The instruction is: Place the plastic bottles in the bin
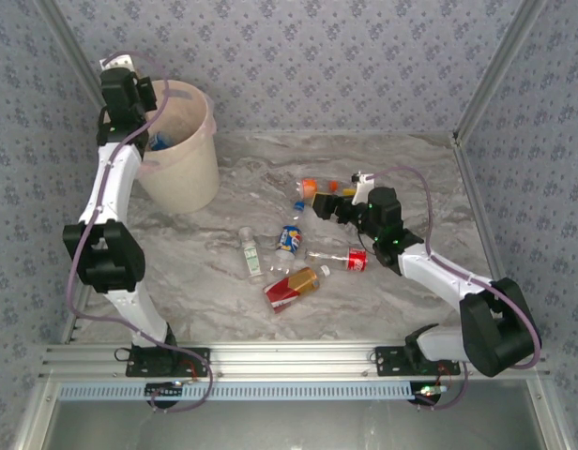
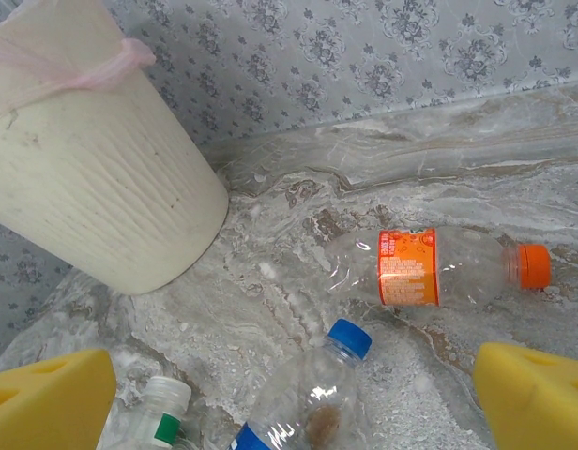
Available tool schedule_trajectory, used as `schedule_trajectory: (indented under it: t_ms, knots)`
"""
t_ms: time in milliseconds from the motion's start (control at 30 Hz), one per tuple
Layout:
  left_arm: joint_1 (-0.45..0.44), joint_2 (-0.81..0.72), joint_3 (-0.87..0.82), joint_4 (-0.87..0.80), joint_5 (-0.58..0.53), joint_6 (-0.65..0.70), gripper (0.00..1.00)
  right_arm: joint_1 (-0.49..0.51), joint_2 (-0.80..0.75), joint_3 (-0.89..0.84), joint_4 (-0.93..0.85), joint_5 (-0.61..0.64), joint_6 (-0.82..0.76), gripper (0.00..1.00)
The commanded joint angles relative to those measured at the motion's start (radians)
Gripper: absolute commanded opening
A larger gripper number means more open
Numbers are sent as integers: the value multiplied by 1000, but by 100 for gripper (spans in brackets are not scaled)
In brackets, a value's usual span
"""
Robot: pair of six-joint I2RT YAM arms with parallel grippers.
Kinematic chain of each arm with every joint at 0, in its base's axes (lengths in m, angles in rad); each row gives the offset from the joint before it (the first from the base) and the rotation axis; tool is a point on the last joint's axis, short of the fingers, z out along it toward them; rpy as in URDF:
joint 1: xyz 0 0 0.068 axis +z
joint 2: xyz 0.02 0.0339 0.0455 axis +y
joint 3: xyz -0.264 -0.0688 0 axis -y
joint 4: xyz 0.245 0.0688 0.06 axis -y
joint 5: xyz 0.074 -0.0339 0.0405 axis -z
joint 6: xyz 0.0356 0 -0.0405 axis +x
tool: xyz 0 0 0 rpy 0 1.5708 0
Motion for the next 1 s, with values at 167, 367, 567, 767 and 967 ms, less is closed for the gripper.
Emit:
schedule_trajectory:
  t_ms: [167,367,567,767,967]
  knots:
    - [17,111,144,-91,9,106,72,-5,9,28,7,-2,14,100]
    - [15,82,131,-112,84,43,78,-4,5,27,3,1,14,100]
    - [16,42,124,-152,110,-37,86,-4,3,28,-31,4,24,100]
    - [10,4,129,-227,125,-174,96,-7,-12,24,-73,48,25,100]
    - [-42,-30,134,-273,129,-242,98,-14,-25,23,-96,88,27,100]
